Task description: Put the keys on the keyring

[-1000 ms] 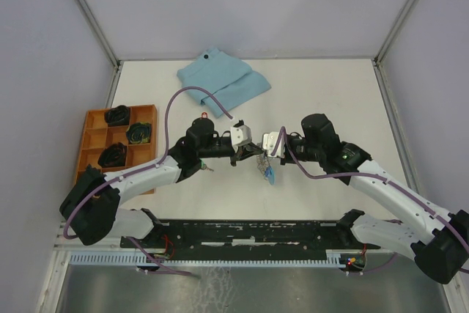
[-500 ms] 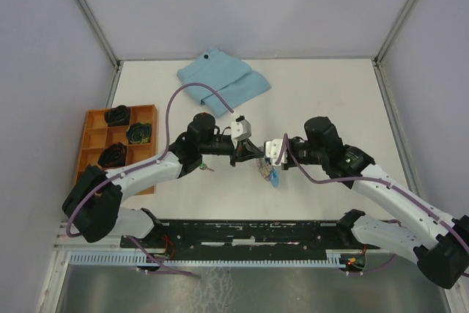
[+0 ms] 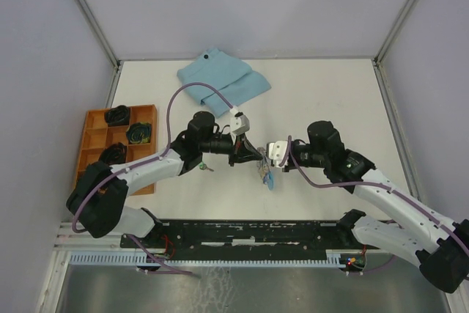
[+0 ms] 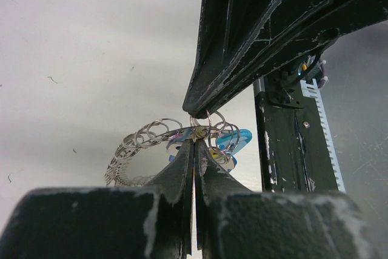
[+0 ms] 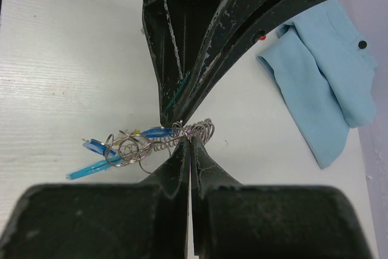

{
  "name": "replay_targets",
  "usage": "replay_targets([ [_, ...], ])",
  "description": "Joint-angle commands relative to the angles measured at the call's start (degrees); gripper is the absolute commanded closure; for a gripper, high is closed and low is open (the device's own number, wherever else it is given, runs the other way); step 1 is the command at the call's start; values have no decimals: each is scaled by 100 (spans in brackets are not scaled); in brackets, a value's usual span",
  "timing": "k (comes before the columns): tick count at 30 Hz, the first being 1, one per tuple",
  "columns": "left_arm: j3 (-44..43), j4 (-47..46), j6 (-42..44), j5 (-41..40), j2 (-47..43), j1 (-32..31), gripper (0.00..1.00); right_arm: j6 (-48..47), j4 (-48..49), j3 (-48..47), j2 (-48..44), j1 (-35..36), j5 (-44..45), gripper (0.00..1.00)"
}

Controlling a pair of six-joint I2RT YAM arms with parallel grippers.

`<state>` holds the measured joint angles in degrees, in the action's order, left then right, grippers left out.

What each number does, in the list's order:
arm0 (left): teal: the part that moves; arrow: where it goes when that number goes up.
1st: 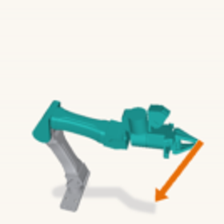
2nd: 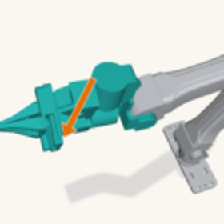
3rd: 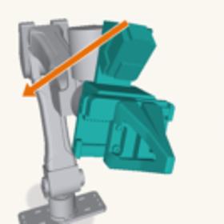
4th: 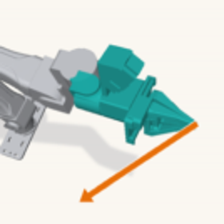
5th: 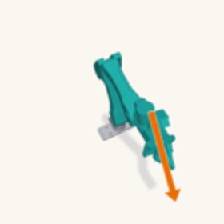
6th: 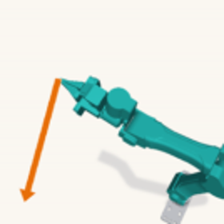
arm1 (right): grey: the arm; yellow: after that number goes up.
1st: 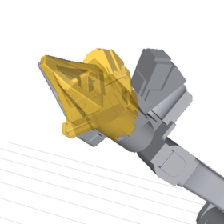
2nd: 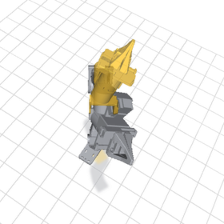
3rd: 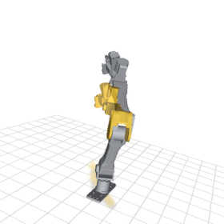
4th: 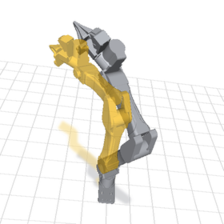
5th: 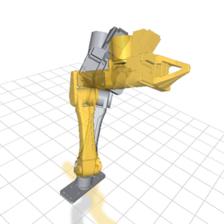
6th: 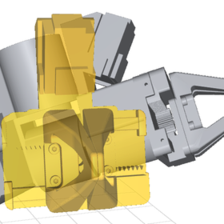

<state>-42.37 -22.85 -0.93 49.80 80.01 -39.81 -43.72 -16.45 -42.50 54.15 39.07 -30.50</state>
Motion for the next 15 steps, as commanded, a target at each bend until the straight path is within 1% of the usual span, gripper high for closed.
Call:
replay_targets([
  [1,75,-402,-354,-15,72,28,97,425,950,31,-194,-21,-319,99],
  [5,229,-805,-578,-76,158,33,93,712,1275,152,-212,-47,-349,99],
  [11,524,-1393,-858,-374,231,82,78,1206,1852,381,-247,-122,-266,99],
  [15,914,-1915,-967,-801,-7,139,68,1522,1984,443,-217,-157,-125,99],
])
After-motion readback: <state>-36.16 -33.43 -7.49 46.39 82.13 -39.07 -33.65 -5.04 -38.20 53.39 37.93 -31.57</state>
